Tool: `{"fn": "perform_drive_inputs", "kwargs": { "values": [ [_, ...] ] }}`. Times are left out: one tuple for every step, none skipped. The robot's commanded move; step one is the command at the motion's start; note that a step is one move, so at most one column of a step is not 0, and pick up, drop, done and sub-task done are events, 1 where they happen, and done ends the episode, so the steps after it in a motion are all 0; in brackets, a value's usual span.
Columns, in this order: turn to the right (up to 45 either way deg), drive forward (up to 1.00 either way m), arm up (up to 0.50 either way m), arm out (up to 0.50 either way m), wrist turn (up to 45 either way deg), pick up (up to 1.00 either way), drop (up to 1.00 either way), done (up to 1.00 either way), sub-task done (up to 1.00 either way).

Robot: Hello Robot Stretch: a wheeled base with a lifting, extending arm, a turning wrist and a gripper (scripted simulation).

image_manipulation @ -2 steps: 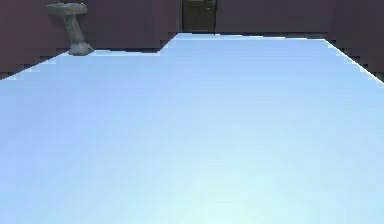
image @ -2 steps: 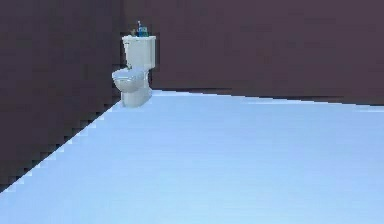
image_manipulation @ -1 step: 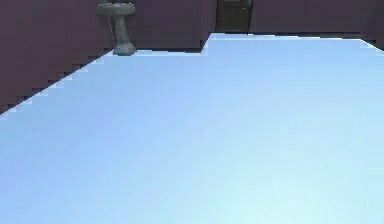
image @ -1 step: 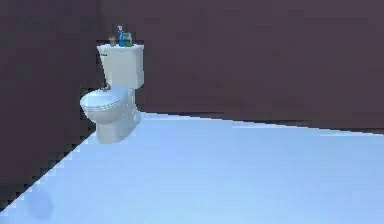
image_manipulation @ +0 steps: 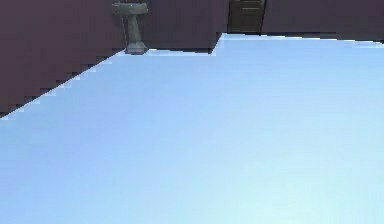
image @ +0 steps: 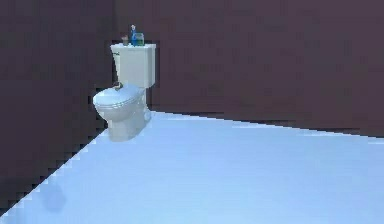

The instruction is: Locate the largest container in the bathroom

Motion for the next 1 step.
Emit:
{"fn": "perform_drive_inputs", "kwargs": {
  "values": [
    [0.0,1.0,0.0,0.0,0.0,0.0,0.0,0.0,0.0]
  ]
}}
